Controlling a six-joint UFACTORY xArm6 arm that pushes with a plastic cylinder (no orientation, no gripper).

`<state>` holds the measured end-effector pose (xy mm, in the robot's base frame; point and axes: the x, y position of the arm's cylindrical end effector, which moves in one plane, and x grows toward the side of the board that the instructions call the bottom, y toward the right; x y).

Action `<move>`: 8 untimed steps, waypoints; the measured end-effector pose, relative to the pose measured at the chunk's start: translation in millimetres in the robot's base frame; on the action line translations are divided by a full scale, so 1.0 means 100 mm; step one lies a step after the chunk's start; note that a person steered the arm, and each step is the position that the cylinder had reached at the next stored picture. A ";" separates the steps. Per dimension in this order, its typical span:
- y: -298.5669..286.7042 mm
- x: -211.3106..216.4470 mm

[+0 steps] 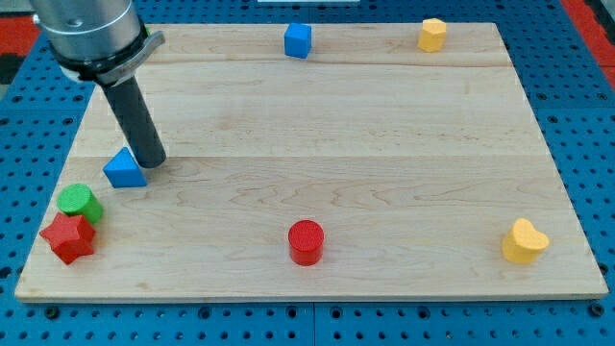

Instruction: Point your arm close to the green star

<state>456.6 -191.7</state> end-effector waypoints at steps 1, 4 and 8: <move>-0.23 0.07; 0.11 -0.25; 0.21 -2.40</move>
<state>217.0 -170.6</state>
